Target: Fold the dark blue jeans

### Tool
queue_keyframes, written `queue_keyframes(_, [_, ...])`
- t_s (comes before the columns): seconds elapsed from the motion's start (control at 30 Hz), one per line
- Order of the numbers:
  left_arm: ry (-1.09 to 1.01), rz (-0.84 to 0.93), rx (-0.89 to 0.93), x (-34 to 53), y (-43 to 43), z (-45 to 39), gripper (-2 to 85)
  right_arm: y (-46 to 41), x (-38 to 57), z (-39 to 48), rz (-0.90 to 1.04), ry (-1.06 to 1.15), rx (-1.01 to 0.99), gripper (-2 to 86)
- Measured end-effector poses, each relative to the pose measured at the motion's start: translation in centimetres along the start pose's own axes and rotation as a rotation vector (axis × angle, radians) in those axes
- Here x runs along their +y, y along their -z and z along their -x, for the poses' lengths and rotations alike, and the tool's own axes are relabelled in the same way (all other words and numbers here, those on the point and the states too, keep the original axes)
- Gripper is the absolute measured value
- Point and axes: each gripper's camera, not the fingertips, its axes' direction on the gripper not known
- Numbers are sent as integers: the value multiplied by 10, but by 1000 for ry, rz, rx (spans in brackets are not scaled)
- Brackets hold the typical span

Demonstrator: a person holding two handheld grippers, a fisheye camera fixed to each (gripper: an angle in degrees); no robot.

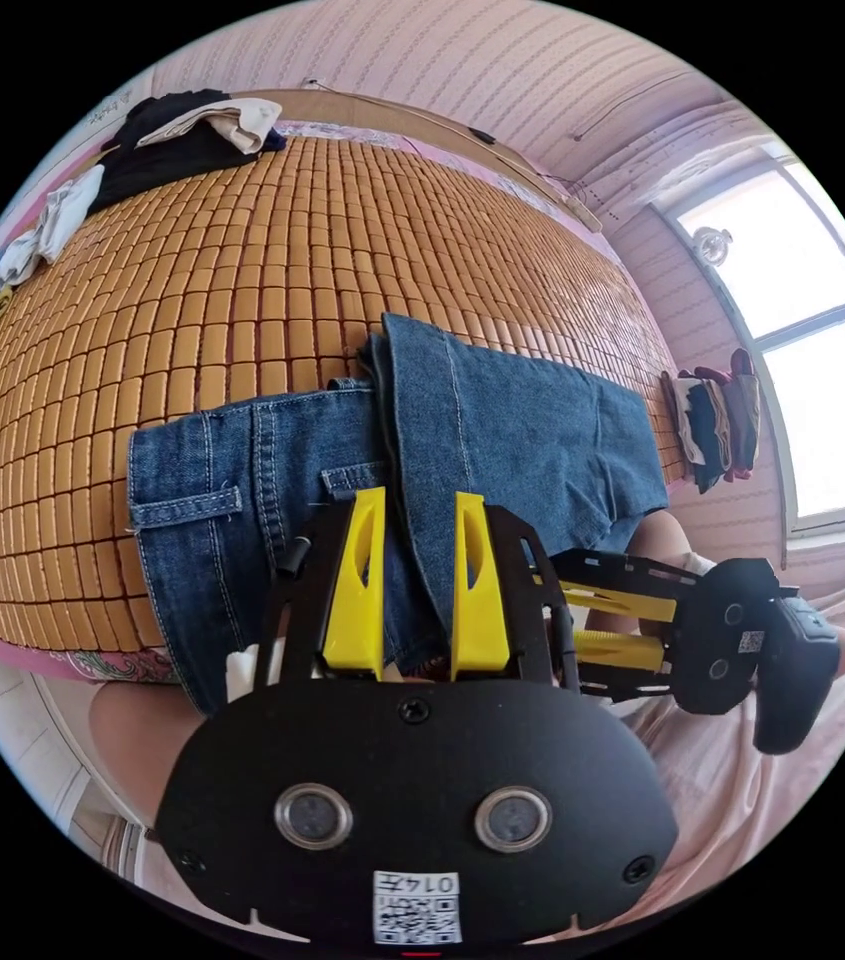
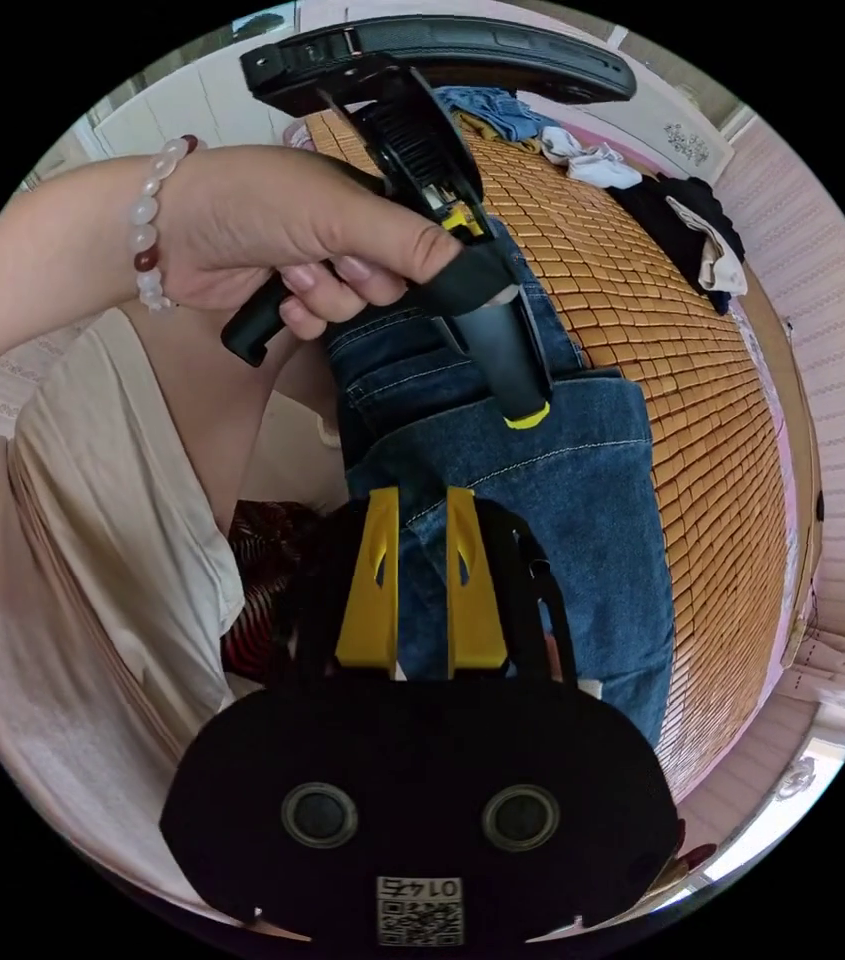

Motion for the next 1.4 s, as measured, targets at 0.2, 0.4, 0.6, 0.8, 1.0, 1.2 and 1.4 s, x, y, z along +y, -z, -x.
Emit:
queue_keyframes(0.2, [7,-8,16,-3,5,4,100,38,-8,-12,-38,-58,-69,15])
queue_keyframes(0.4, [56,-16,61,-7,11,17,99,56,-7,2,-46,26,-21,3])
queue_keyframes(0.6, [60,-11,78,-10,18,21,100,85,-2,-4,-108,-2,52,1])
queue_keyframes(0.8, [98,-85,236,-5,47,36,97,136,25,-18,-321,-29,51,3])
queue_keyframes(1.0, [146,-53,213,7,50,44,87,58,10,-24,-39,15,-99,14])
queue_keyframes(1.2, [35,-24,111,12,44,14,87,105,25,-85,-225,-67,-47,17])
queue_keyframes(1.4, [-59,15,9,11,32,-19,89,93,-8,-202,-222,-256,-72,142])
